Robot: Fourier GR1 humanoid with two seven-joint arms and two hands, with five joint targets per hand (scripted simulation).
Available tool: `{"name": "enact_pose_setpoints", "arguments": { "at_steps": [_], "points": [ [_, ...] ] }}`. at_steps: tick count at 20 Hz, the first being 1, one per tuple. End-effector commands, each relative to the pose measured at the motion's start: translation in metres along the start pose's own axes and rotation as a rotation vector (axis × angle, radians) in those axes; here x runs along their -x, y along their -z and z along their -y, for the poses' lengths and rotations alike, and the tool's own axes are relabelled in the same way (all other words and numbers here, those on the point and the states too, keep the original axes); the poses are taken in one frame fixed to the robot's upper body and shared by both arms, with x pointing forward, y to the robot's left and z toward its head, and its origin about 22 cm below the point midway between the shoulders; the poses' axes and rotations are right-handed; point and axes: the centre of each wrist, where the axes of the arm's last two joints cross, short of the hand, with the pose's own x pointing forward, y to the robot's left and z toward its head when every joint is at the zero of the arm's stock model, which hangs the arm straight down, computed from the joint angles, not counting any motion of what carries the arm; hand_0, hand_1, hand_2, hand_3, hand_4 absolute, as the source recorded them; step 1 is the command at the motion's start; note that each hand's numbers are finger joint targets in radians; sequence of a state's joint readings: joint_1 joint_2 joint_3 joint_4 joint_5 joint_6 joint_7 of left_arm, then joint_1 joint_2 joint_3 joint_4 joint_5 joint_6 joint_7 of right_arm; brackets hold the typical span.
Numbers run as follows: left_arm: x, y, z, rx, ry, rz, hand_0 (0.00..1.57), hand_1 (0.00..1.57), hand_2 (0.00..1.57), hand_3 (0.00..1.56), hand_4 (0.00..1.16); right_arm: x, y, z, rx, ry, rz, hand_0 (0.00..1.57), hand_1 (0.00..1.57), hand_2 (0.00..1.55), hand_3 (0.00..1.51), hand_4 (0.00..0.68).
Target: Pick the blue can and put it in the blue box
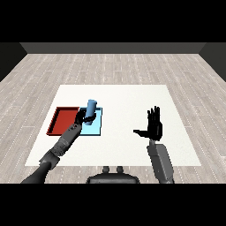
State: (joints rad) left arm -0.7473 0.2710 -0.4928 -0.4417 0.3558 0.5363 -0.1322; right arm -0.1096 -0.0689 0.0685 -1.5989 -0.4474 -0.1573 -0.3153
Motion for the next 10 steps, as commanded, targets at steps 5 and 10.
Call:
{"name": "enact_pose_setpoints", "arguments": {
  "at_steps": [5,10],
  "points": [
    [0.044,-0.01,0.017,0.023,0.151,-0.285,0.9,0.9,0.82,0.45,0.88,0.01,-0.002,0.018,0.042,-0.009,-0.021,0.0,0.0,0.0,0.0,0.0],
    [0.046,-0.009,0.014,-0.086,-0.001,-0.378,1.4,1.4,1.29,0.4,0.63,0.015,-0.002,0.03,0.039,-0.031,-0.03,0.0,0.0,0.0,0.0,0.0]
  ]
}}
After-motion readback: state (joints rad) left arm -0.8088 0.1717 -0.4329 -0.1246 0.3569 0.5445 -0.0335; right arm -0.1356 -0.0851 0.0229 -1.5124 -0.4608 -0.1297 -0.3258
